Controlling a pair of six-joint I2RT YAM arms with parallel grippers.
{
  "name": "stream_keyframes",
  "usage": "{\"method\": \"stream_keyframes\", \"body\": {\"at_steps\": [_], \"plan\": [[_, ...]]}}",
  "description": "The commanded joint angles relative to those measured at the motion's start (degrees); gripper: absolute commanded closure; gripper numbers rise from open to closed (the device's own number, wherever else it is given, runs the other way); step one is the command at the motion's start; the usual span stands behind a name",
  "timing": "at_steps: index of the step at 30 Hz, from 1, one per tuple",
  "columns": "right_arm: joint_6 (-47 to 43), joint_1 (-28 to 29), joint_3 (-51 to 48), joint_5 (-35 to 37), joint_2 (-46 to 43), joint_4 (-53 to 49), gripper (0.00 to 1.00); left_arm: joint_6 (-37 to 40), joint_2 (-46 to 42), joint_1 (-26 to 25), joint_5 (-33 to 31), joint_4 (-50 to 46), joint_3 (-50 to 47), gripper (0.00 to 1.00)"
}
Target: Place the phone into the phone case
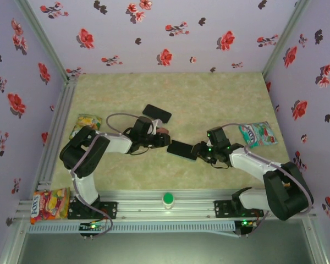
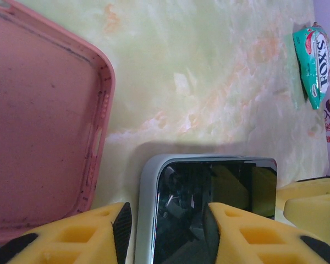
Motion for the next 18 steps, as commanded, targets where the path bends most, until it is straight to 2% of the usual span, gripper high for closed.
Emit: {"method": "stream_keyframes", "body": {"at_steps": [1,18], "plan": [[-0.99,-0.42,1.93,-1.13,0.95,1.22,0.62,-0.01,1.59,0.34,1.19,0.96,1.01,0.56],[-0.22,-0.45,2.51,-2.1,3.01,3.41,0.63,-0.71,2.12,0.34,1.93,1.51,-0.29,0.56]]}}
